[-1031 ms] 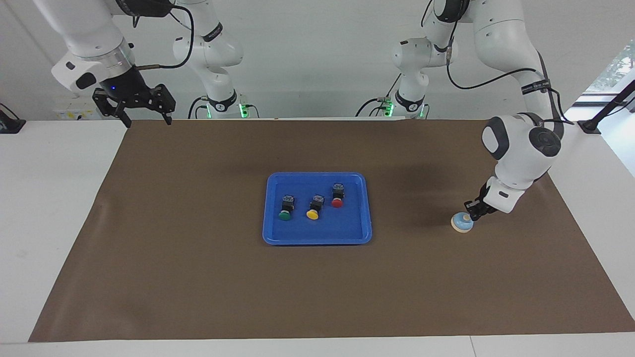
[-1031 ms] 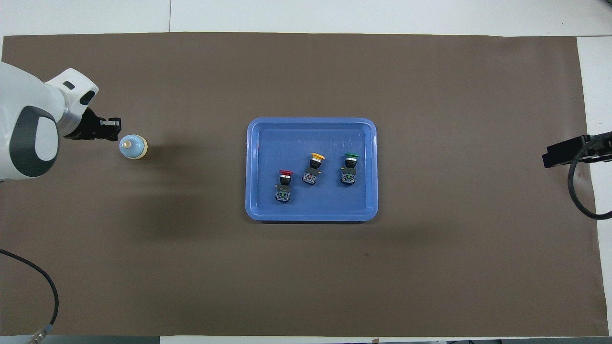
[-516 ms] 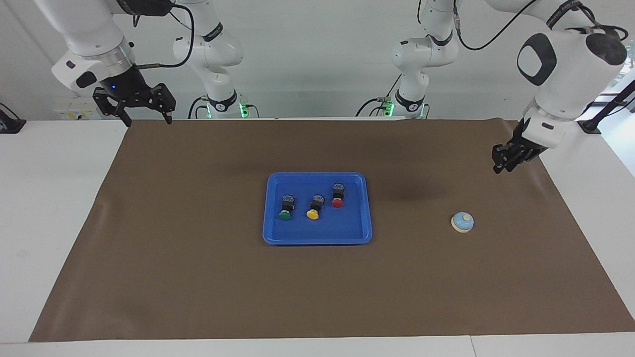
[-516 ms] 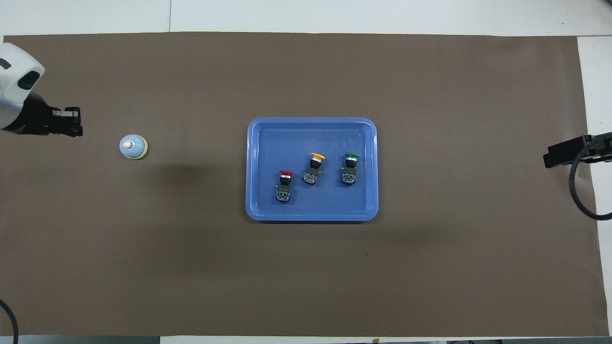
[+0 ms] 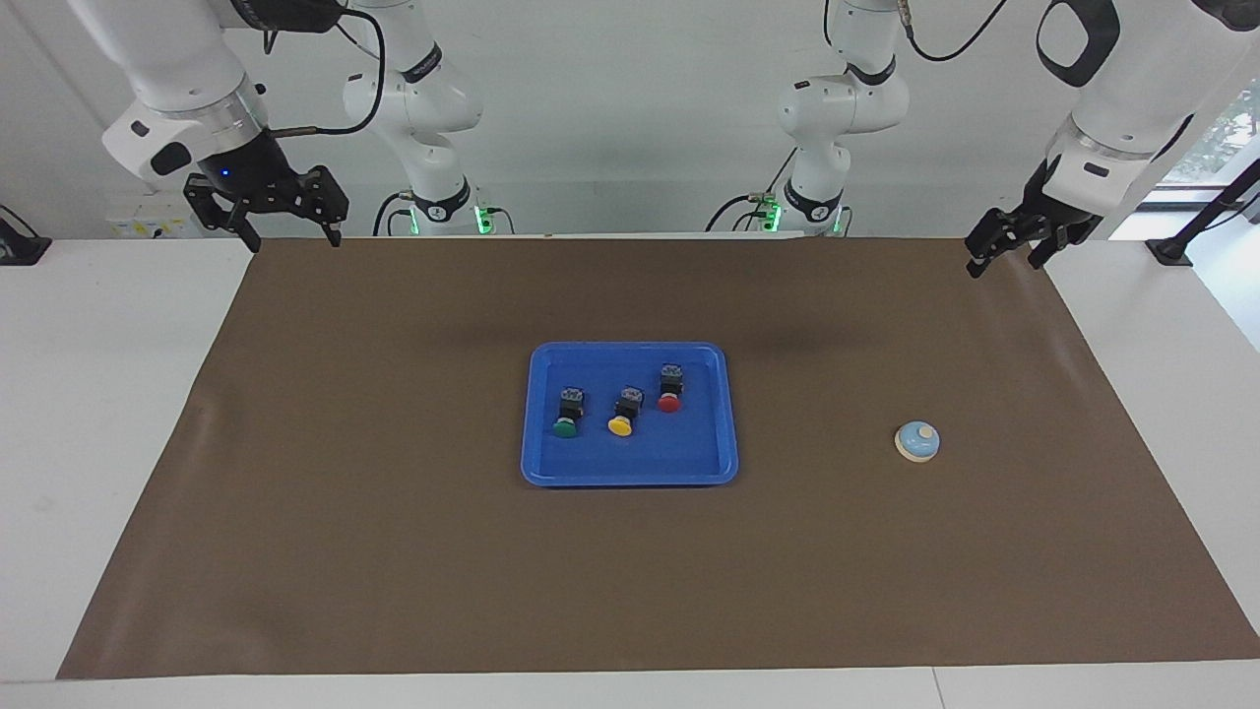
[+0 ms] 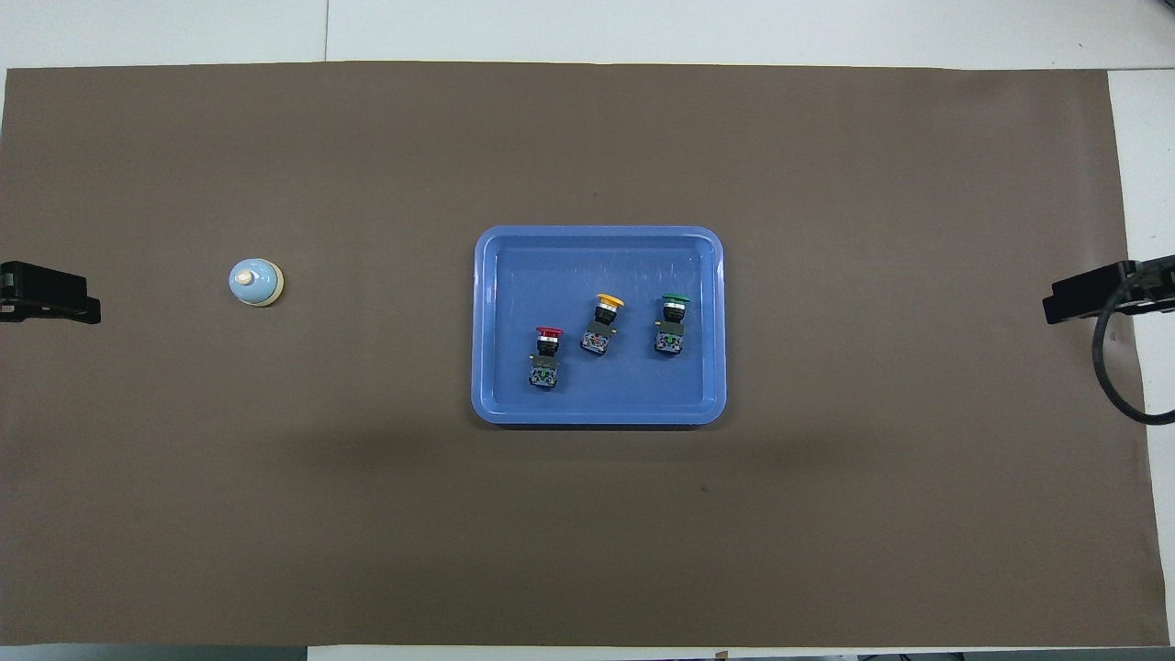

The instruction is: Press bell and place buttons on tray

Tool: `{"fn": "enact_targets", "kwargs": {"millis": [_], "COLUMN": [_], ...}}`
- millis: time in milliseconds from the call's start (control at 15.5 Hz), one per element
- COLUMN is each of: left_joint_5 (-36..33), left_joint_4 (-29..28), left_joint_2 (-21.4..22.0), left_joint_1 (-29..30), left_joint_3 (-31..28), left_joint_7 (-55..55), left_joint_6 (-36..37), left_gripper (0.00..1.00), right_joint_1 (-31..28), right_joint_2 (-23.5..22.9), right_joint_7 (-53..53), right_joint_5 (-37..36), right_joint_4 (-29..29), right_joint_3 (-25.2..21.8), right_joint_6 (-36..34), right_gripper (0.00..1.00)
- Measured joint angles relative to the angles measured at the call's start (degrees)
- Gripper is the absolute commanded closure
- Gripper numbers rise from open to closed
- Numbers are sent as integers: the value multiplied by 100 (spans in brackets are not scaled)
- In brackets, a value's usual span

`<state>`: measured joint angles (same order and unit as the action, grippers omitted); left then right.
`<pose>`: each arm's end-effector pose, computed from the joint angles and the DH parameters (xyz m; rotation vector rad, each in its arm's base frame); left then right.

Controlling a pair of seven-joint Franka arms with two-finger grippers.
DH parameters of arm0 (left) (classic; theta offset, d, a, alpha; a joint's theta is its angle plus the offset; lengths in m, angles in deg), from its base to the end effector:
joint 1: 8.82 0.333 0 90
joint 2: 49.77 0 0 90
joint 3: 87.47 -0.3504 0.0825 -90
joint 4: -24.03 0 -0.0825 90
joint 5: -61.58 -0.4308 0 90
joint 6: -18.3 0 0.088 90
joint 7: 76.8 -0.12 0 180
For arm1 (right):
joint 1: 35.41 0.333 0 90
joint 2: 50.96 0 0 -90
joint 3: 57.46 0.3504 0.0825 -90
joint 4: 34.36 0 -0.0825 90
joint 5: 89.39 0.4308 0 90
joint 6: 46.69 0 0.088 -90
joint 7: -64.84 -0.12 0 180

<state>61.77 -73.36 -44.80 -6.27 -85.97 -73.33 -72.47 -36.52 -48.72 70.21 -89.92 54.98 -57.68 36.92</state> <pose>0.5702 0.0094 0.6310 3.1384 0.1242 -0.0453 0.5752 -0.0146 0.6654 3.1327 0.1093 -0.0962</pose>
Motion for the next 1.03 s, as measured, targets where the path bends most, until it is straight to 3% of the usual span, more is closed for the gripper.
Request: {"fn": "enact_targets", "kwargs": {"millis": [1031], "left_joint_5": [281], "left_joint_4": [28], "left_joint_2": [-3], "left_joint_1": [-13], "left_joint_3": [47], "left_joint_7": [-60], "left_joint_6": [417], "left_gripper": [0], "right_joint_1": [0], "right_joint_2": [3], "right_joint_7": [0], "right_joint_5": [0], "right_joint_4": [6], "right_joint_3": [0], "right_joint_6": [0], "right_gripper": [0]}}
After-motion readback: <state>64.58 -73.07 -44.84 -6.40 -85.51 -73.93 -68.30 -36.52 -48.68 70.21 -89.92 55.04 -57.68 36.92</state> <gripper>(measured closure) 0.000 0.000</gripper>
